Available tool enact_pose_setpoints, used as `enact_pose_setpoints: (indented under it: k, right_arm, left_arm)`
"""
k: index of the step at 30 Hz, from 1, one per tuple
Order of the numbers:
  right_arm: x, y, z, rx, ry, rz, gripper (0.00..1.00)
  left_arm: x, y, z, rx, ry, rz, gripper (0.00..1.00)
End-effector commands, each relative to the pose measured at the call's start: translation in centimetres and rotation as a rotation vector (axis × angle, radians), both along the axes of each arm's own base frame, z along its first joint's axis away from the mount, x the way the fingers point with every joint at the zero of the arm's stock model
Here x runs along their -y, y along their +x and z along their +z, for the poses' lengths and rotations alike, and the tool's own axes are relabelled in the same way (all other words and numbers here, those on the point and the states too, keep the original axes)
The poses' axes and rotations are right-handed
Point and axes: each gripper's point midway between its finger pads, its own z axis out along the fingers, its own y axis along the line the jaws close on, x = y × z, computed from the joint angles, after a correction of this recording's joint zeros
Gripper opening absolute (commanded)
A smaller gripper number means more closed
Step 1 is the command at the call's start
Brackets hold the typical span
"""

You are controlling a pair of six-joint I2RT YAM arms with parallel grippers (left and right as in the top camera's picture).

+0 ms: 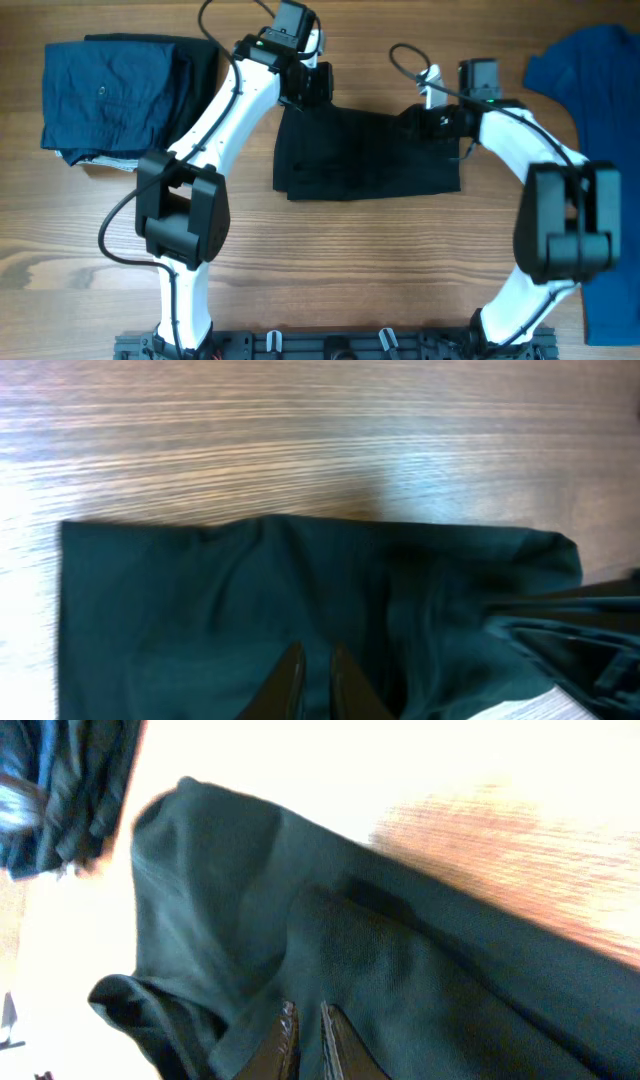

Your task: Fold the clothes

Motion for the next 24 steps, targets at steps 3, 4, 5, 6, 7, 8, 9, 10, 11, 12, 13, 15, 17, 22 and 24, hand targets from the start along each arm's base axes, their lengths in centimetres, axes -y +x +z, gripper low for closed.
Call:
enact_pose_setpoints:
  k: [3, 4, 5, 6, 7, 8, 9, 10, 11, 12, 13, 15, 17, 22, 24]
  right_arm:
    - [5.0, 0.6, 0.5, -0.013, -0.19, -0.153, 0.08]
    - [6.5, 0.2, -0.7, -0.05, -0.276, -0.19, 0.08]
    - [7.4, -0.1, -1.3, -0.069, -0.327, -0.211, 0.08]
    - [8.1, -0.5, -1.8, -0.083, -0.365, -0.225, 0.08]
    - [8.5, -0.7, -2.2, -0.093, -0.391, -0.232, 0.08]
    - [8.6, -0.9, -2.4, -0.096, -0.402, -0.228, 0.08]
    - [8.7, -1.2, -2.7, -0.096, -0.41, -0.215, 0.08]
    - [8.7, -1.4, -3.0, -0.101, -0.413, -0.214, 0.08]
    - [8.7, -1.6, -3.2, -0.108, -0.417, -0.214, 0.08]
    - [8.8, -1.8, -3.4, -0.111, -0.419, -0.215, 0.08]
    - [8.8, -1.9, -3.6, -0.113, -0.419, -0.214, 0.08]
    - [8.8, -1.9, -3.7, -0.113, -0.421, -0.215, 0.08]
    - [9.0, -1.8, -3.7, -0.109, -0.433, -0.222, 0.08]
    - [9.2, -0.5, -2.3, -0.056, -0.434, -0.235, 0.1]
    - [9.2, 0.2, -0.4, -0.025, -0.431, -0.242, 0.16]
  left_arm:
    - [-1.0, 0.5, -1.7, 0.012, 0.091, 0.013, 0.11]
    - [-1.6, 0.7, -2.8, 0.003, 0.125, 0.027, 0.11]
    - [-2.0, 0.8, -3.5, -0.004, 0.146, 0.035, 0.11]
    - [-2.3, 0.9, -4.5, -0.016, 0.164, 0.042, 0.11]
    - [-2.6, 1.0, -5.2, -0.029, 0.173, 0.046, 0.11]
    - [-2.8, 1.0, -6.1, -0.044, 0.18, 0.048, 0.11]
    - [-2.9, 1.0, -7.0, -0.057, 0.187, 0.05, 0.11]
    - [-3.1, 1.0, -8.0, -0.073, 0.193, 0.052, 0.11]
    - [-3.2, 0.9, -8.8, -0.09, 0.2, 0.052, 0.1]
    - [-3.4, 0.8, -9.7, -0.106, 0.208, 0.052, 0.1]
    - [-3.5, 0.6, -10.5, -0.122, 0.214, 0.052, 0.09]
    - [-3.7, 0.4, -11.4, -0.14, 0.226, 0.053, 0.04]
    - [-4.0, 0.4, -11.5, -0.139, 0.242, 0.058, 0.04]
    - [-4.1, 1.8, -7.2, -0.038, 0.234, 0.079, 0.04]
    - [-4.0, 2.2, -3.8, 0.025, 0.206, 0.086, 0.04]
